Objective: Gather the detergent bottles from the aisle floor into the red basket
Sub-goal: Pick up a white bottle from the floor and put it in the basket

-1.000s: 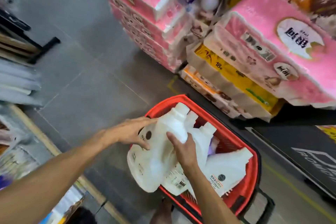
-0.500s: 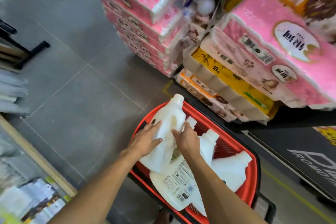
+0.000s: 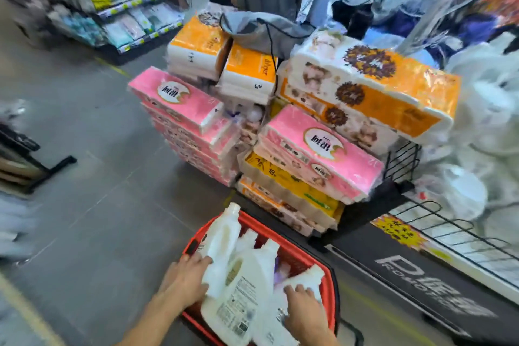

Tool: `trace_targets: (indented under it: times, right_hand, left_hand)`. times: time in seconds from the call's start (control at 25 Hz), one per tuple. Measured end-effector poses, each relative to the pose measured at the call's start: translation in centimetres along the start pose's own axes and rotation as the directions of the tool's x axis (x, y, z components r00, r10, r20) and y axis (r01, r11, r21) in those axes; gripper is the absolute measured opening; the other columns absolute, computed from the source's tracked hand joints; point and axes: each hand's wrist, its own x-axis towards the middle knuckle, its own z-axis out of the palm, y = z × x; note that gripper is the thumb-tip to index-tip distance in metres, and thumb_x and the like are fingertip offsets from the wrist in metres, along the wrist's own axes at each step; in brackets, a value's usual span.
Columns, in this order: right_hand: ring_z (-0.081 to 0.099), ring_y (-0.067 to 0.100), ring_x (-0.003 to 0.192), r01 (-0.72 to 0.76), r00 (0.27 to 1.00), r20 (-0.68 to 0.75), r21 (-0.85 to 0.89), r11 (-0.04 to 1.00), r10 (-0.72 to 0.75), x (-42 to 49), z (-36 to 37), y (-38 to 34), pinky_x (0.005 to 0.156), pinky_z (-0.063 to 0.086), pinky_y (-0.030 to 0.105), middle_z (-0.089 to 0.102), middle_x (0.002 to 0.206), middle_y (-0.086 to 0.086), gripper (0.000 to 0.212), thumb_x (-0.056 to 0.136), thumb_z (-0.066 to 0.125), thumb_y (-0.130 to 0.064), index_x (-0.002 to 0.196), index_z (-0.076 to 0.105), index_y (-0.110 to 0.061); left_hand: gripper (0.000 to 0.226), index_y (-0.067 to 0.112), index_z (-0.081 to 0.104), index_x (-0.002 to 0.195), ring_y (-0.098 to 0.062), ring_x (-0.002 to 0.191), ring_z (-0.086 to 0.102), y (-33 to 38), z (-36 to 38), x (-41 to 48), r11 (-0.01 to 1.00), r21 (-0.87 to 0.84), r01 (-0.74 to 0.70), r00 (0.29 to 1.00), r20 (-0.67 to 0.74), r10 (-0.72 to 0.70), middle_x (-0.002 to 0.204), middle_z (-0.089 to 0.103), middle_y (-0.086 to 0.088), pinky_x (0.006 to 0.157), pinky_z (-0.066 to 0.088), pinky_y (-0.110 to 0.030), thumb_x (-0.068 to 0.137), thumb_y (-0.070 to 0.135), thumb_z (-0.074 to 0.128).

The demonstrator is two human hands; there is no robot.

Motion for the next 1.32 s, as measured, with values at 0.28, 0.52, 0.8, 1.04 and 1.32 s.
trace_targets:
  times: [0.28, 0.52, 0.8, 1.04, 1.32]
  right_hand:
    - [0.048, 0.034, 0.130, 0.031, 0.955, -0.296, -0.019, 0.999, -0.035, -11.4, -9.4, 9.2, 0.099, 0.046, 0.044, 0.053, 0.135, 0.008, 0.042, 0.092, 0.060, -0.026, 0.133, 0.050, -0.019]
    - [0.047, 0.032, 0.134, -0.321, 0.850, -0.406, 0.107, 0.941, 0.337, -23.8, -13.2, 23.6, 0.106, 0.043, 0.047, 0.053, 0.139, 0.007, 0.046, 0.095, 0.059, -0.020, 0.140, 0.050, -0.021]
    - [0.047, 0.032, 0.133, -0.595, 0.602, -0.368, 0.385, 0.705, 0.709, -38.9, -9.9, 32.3, 0.105, 0.041, 0.050, 0.054, 0.137, 0.008, 0.045, 0.096, 0.063, -0.031, 0.137, 0.048, -0.020]
    - [0.049, 0.031, 0.133, -0.714, 0.290, -0.129, 0.631, 0.304, 0.948, -55.2, 0.9, 40.4, 0.105, 0.042, 0.045, 0.058, 0.136, 0.007, 0.042, 0.091, 0.065, -0.025, 0.131, 0.053, -0.020]
    - [0.053, 0.031, 0.132, -0.686, 0.099, 0.081, 0.727, 0.009, 0.992, -67.6, 11.9, 47.7, 0.102, 0.044, 0.040, 0.058, 0.138, 0.007, 0.043, 0.091, 0.066, -0.025, 0.131, 0.053, -0.021]
  left_hand:
    - [0.057, 0.030, 0.055, 0.132, -0.031, 0.126, 0.051, 18.4, -7.9, -6.9, 0.933, 0.273, -0.234, 0.963, -0.068, 0.262, 0.132, 0.057, -0.002, 0.096, 0.047, -0.052, 0.080, 0.045, 0.072]
    - [0.051, 0.021, 0.045, 0.136, -0.034, 0.129, 0.047, 34.4, -15.8, -9.5, 0.687, 0.465, -0.559, 0.781, 0.016, 0.625, 0.136, 0.051, -0.009, 0.099, 0.041, -0.048, 0.090, 0.035, 0.061]
    - [0.059, 0.027, 0.038, 0.147, -0.030, 0.134, 0.044, 50.6, -18.0, -13.4, 0.310, 0.525, -0.793, 0.476, 0.214, 0.853, 0.146, 0.045, -0.006, 0.105, 0.042, -0.045, 0.094, 0.038, 0.061]
    - [0.053, 0.029, 0.042, 0.141, -0.026, 0.129, 0.048, 66.8, -11.3, -24.6, -0.016, 0.486, -0.874, 0.184, 0.360, 0.914, 0.139, 0.050, 0.000, 0.100, 0.043, -0.043, 0.094, 0.044, 0.060]
    - [0.054, 0.031, 0.043, 0.135, -0.025, 0.126, 0.048, 81.4, -1.5, -35.7, -0.294, 0.457, -0.840, -0.042, 0.486, 0.873, 0.133, 0.048, 0.002, 0.095, 0.041, -0.044, 0.090, 0.055, 0.062]
